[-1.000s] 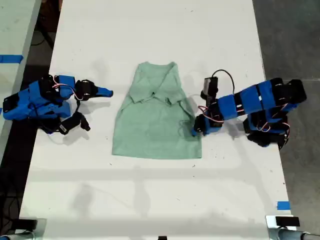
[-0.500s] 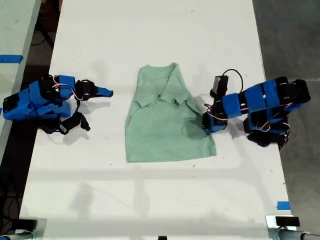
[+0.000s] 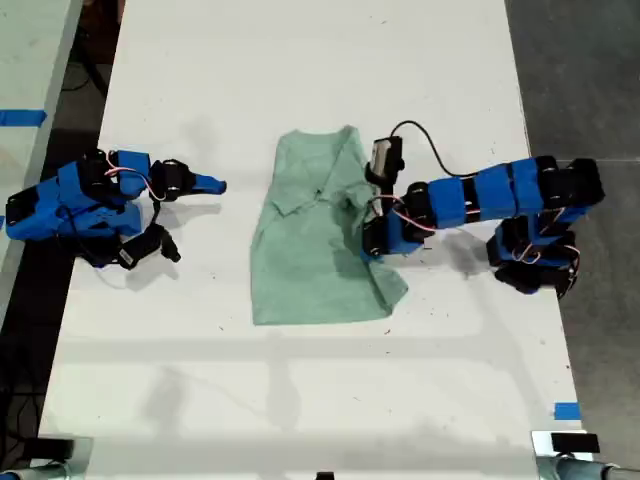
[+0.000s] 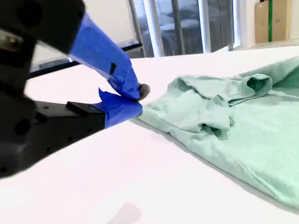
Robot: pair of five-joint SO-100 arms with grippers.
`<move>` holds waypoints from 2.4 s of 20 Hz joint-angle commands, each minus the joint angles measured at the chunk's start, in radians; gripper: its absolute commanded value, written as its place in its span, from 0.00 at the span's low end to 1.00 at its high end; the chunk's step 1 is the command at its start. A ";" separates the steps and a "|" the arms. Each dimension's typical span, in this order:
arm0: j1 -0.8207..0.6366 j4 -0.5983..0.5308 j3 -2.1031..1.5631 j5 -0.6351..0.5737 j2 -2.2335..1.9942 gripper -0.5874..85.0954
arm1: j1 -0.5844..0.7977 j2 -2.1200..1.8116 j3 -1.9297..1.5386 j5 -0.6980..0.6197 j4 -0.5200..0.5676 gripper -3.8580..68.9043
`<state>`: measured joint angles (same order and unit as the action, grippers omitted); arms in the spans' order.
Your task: Fold t shirt
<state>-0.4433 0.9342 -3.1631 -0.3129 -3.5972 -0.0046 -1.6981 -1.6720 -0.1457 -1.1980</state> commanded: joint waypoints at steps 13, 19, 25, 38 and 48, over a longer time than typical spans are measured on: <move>-0.006 0.008 0.000 0.021 -0.008 0.01 | -0.003 0.216 0.479 0.008 -0.276 0.06; -0.006 0.008 0.000 0.021 -0.008 0.01 | 0.037 -0.287 -0.066 0.160 -0.293 0.06; -0.006 0.008 0.000 0.021 -0.008 0.01 | 0.101 -0.980 -0.844 0.183 -0.069 0.06; -0.002 0.003 -0.002 0.023 -0.008 0.01 | 0.198 -1.804 -1.443 0.160 -0.103 0.06; 0.000 0.003 -0.002 0.023 -0.008 0.01 | 0.181 -1.804 -1.442 0.184 -0.117 0.06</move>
<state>-0.4433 0.9357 -3.1631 -0.3129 -3.5972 0.1856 -3.4867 -3.0542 0.0291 -1.3085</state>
